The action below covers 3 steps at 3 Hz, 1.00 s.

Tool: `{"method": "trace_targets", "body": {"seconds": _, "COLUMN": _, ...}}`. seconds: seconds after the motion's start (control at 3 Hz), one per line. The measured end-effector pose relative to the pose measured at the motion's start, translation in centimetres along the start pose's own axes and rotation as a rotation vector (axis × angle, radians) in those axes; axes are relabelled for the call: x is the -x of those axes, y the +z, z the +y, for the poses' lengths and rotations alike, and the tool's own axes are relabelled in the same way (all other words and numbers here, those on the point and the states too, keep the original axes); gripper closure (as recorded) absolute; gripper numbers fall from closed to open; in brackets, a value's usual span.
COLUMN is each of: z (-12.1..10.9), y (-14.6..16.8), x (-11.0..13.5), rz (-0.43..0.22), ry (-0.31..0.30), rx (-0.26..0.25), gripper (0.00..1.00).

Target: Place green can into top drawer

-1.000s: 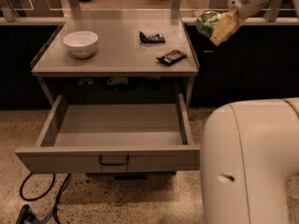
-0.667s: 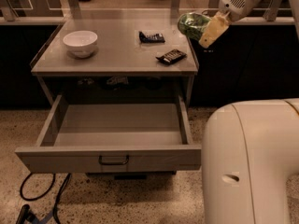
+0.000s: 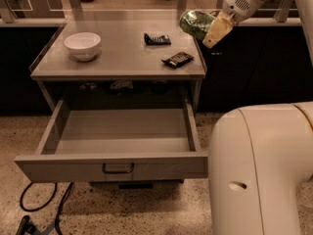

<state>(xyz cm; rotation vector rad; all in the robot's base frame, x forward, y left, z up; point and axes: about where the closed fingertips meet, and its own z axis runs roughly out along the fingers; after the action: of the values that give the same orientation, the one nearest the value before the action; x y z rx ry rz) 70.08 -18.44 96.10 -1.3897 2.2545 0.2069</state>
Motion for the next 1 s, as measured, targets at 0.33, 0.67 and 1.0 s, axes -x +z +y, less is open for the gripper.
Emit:
{"method": "trace_targets", "body": {"seconds": 0.33, "z": 1.0, "y": 5.5, "x": 1.5, "rz": 0.114, "ry": -0.134, "rx": 0.075, "gripper": 1.00}}
{"method": "trace_targets", "body": {"seconds": 0.67, "z": 5.2, "y": 9.9, "x": 5.3, "rz": 0.091, "ry": -0.367, "rx": 0.230, "gripper": 1.00}}
{"method": "trace_targets", "body": {"seconds": 1.0, "z": 5.1, "y": 11.3, "x": 5.6, "rz": 0.069, "ry": -0.442, "rx": 0.233, "gripper": 1.00}}
